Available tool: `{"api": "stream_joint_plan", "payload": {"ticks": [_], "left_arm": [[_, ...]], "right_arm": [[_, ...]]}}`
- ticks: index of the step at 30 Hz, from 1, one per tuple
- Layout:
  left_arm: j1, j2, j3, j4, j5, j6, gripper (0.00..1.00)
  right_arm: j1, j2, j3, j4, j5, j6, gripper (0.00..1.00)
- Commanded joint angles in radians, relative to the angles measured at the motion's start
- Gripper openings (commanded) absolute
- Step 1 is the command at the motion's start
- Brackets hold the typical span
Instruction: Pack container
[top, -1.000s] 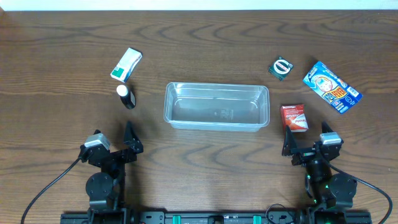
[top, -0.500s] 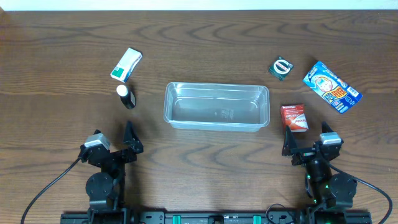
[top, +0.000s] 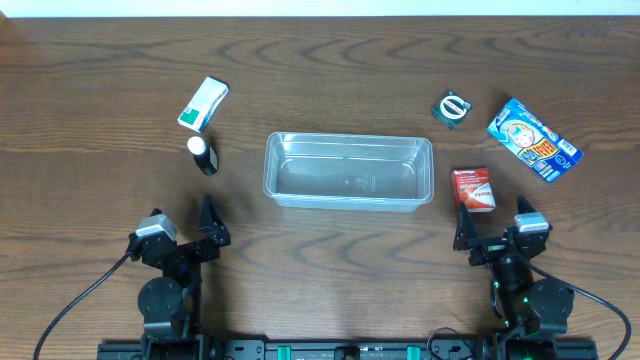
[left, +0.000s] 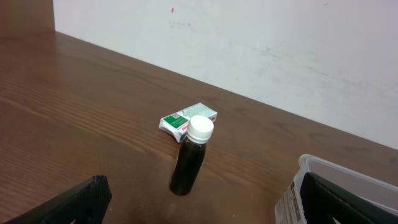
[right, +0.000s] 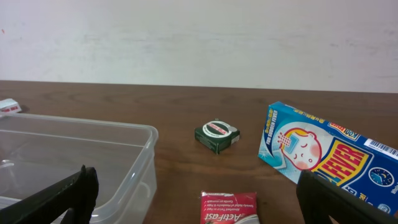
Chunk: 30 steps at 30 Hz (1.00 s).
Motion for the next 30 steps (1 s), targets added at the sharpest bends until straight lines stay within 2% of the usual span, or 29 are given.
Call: {"api": "stream_joint_plan", "payload": {"ticks": [1, 14, 21, 26, 30], "left_arm": [[0.005, 0.002, -0.020, -0.039, -0.005, 0.020, 0.98], [0.005, 0.002, -0.020, -0.039, -0.005, 0.020, 0.98], [0.005, 0.002, -0.020, -0.039, -0.005, 0.020, 0.98], [0.005, 0.002, -0.020, -0.039, -0.005, 0.020, 0.98], [0.005, 0.002, -0.020, -0.039, -0.005, 0.020, 0.98]], "right_arm": [[0.012, -0.008, -0.003, -0.003, 0.009, -0.002, 0.99], [0.012, -0.008, -0.003, -0.002, 0.010, -0.002, 0.99], [0.012, -0.008, 0.000, 0.035, -0.123, 0.002, 0.99], [0.011, 0.005, 0.066, 0.025, -0.126, -0.007, 0.99], [-0.006, 0.108, 0.182, -0.050, -0.126, -0.014, 0.99]]}}
